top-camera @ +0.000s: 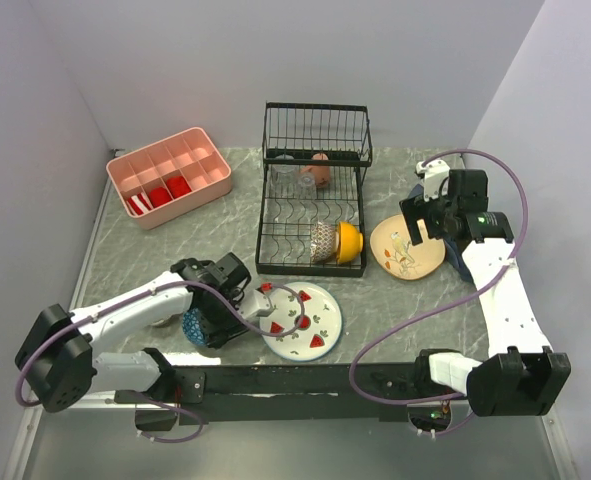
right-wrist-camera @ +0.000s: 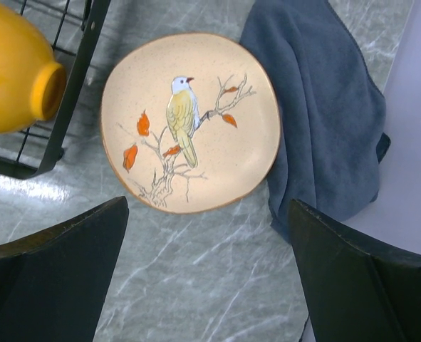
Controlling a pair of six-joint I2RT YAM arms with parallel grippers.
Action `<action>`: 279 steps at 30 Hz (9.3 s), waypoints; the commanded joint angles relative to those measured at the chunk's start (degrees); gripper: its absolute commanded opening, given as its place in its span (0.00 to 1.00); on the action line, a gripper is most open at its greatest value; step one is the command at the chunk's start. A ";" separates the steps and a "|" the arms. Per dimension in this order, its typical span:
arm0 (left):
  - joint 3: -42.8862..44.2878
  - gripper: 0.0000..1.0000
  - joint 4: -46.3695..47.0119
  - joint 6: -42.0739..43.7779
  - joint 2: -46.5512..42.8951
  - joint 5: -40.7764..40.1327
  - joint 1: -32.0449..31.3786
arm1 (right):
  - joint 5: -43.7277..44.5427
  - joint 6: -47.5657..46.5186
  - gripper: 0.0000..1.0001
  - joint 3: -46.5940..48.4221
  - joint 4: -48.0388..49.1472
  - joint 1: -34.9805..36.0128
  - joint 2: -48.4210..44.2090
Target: Load the mixed dishes into the dish rack
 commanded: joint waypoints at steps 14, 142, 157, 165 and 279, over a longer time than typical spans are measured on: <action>-0.04 0.15 3.81 0.26 3.39 -9.29 -4.75 | 0.18 0.85 1.00 -3.15 5.47 0.25 -1.17; -2.32 0.01 138.20 -88.59 31.60 32.63 19.68 | 16.18 -1.61 1.00 3.97 -7.89 0.34 9.20; -3.73 0.01 131.88 -89.30 33.98 31.58 20.38 | 18.11 -2.48 1.00 4.85 -7.36 4.91 12.54; -0.57 0.01 127.12 -89.47 38.62 33.86 20.12 | 18.03 -2.40 1.00 3.71 -6.66 5.43 12.98; 30.38 0.01 8.86 -7.78 2.34 25.49 31.81 | 10.11 -0.02 1.00 11.00 -0.07 5.52 10.25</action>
